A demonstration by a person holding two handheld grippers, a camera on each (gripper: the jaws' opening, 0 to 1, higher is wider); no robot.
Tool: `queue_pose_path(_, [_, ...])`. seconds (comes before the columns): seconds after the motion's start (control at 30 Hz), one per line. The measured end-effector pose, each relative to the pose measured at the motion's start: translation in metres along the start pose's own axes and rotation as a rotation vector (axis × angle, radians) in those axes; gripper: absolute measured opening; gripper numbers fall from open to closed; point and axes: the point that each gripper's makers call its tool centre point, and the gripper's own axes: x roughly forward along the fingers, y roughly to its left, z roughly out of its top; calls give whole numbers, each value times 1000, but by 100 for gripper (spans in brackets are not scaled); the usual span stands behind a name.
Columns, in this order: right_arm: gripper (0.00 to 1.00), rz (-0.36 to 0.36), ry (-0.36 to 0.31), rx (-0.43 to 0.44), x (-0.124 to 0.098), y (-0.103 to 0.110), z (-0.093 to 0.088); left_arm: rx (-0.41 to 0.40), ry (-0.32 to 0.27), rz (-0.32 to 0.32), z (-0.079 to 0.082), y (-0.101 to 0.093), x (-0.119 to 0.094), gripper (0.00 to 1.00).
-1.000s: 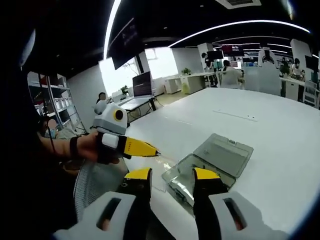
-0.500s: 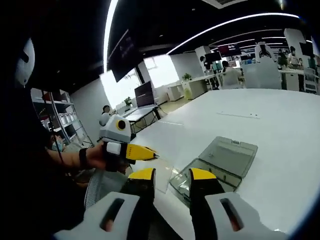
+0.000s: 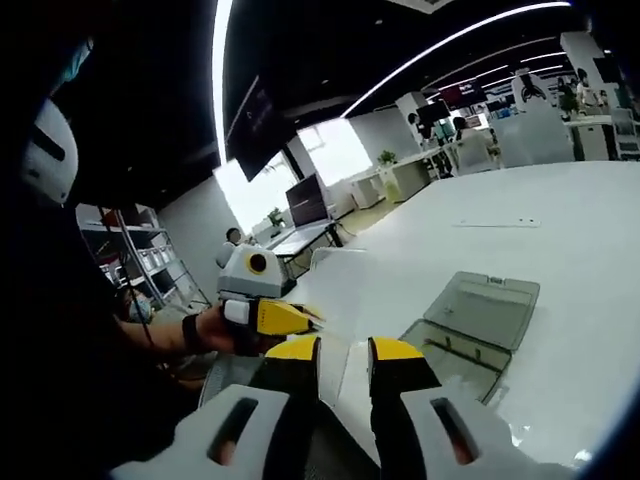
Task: Insert the divider into the dual guide fixture by aligning both edges with the guide slots and pushing it downward to the bottom, including one-sided entry, uneven engagement, binding, and posture correction.
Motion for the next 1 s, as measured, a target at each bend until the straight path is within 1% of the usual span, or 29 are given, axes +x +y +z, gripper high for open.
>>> queue_pose_path(0.2, [13, 26, -10, 28, 2, 4, 1, -7, 6, -16, -2, -2, 1, 3])
queue_pose_path(0.3, [14, 40, -7, 46, 2, 6, 0, -13, 5, -39, -1, -7, 2, 3])
queue_pose_path(0.4, [12, 52, 0, 44, 3, 8, -1, -14, 14, -51, -2, -8, 2, 3])
queue_pose_path(0.67, [9, 94, -5, 94, 3, 14, -1, -36, 17, -81, -1, -11, 1, 3])
queue_pose_path(0.73, [7, 122, 2, 115, 2, 17, -3, -42, 17, -89, -1, -11, -1, 3])
queue_pose_path(0.8, [6, 152, -12, 137, 1, 20, -1, -55, 19, -98, -1, -13, -2, 3])
queue_pose_path(0.87, [6, 177, -25, 147, -2, 23, 2, -52, 16, -115, 0, -16, -2, 3])
queue_pose_path(0.97, [7, 200, -39, 153, -3, 27, 4, -65, 14, -131, 0, -19, -2, 3])
queue_pose_path(1.0, [7, 221, -46, 165, -4, 29, 5, -73, 9, -144, 1, -20, -3, 3])
